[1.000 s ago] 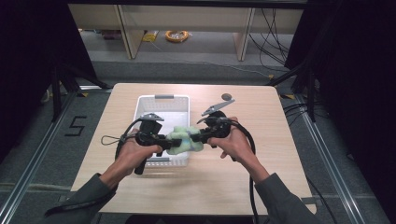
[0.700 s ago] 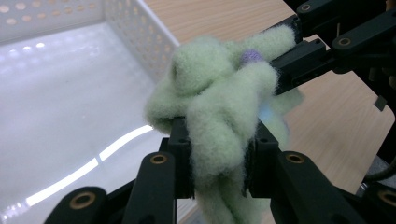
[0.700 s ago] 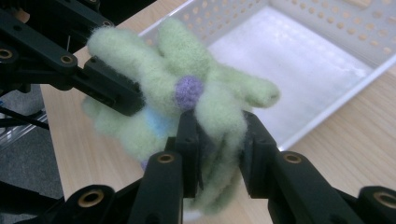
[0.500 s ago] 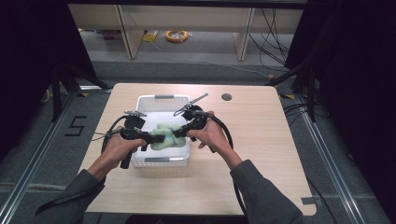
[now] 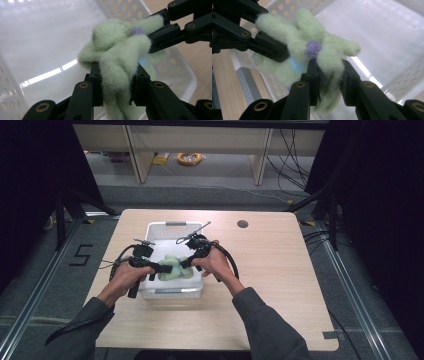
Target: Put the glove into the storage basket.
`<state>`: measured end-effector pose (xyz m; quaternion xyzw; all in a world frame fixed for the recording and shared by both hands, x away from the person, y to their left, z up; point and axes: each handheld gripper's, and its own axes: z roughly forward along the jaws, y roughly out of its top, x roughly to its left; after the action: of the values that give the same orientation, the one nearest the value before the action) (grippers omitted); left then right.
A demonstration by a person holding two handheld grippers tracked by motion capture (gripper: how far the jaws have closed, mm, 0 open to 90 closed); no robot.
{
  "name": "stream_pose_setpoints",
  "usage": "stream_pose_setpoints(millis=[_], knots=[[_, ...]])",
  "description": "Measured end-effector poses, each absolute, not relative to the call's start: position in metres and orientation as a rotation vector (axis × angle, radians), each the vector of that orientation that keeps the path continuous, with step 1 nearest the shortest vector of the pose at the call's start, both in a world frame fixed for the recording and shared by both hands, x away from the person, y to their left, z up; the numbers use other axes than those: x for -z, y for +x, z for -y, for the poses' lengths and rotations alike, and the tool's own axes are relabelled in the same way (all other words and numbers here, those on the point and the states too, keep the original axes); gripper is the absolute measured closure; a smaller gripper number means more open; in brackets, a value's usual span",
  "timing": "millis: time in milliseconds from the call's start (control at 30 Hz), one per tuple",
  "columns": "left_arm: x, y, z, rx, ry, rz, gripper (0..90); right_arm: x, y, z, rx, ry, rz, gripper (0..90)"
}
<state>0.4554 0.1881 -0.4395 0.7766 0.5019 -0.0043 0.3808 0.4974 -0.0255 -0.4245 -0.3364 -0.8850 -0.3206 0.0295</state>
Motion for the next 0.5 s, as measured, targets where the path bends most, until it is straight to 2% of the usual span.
stream_pose_setpoints(millis=[33,500], knots=[[0.441,0.457,-0.191,0.018,2.020,-1.263,67.6,0.425,0.497,0.025,0.970,-1.047,2.734,72.7],[0.453,0.460,-0.189,0.042,2.040,-1.332,65.4,0.439,0.500,0.015,0.871,-1.064,2.749,72.6]])
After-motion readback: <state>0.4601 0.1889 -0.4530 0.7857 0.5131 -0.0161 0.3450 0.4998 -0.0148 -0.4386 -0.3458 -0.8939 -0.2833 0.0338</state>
